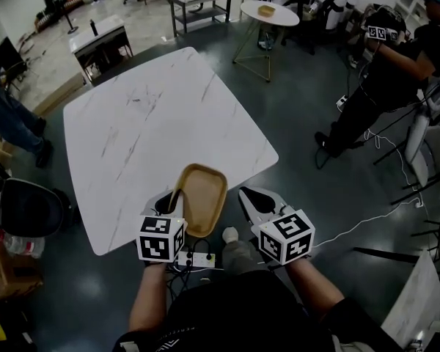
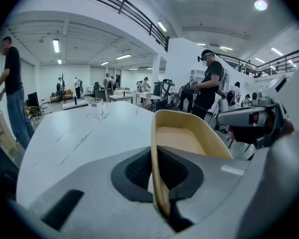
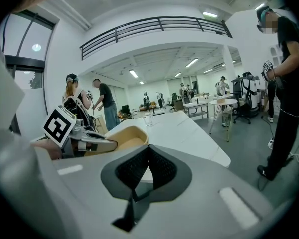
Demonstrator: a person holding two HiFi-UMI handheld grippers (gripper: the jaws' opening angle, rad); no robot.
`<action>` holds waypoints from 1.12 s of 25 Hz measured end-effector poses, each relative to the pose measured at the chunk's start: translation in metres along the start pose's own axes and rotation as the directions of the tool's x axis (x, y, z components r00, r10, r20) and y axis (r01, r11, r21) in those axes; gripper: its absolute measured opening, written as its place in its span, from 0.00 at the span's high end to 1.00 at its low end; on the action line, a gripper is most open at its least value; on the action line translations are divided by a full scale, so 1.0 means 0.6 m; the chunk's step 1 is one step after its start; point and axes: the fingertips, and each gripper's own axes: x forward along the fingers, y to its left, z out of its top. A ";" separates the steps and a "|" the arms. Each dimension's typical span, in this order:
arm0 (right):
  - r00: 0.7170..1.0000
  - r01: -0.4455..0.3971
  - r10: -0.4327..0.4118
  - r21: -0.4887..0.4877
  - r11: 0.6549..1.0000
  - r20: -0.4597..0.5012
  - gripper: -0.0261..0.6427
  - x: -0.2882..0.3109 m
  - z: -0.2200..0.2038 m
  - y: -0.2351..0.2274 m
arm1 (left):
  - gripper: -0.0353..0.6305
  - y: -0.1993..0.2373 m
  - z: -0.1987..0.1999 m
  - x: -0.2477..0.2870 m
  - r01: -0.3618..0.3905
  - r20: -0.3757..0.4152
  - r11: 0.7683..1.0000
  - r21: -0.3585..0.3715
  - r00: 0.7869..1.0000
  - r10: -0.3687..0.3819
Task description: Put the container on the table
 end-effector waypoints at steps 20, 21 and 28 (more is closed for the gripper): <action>0.999 -0.036 0.036 0.014 0.999 -0.030 0.96 0.097 0.062 -0.164 | 0.94 0.008 0.090 0.185 -0.023 -0.043 1.000 -0.016 0.999 0.022; 0.999 -0.040 0.041 0.014 0.999 -0.033 0.96 0.103 0.064 -0.170 | 0.93 0.010 0.092 0.193 -0.023 -0.048 1.000 -0.019 0.999 0.022; 0.996 -0.064 0.065 0.020 0.998 -0.059 0.96 0.140 0.070 -0.208 | 0.93 0.015 0.097 0.247 -0.030 -0.076 0.999 -0.044 0.997 0.027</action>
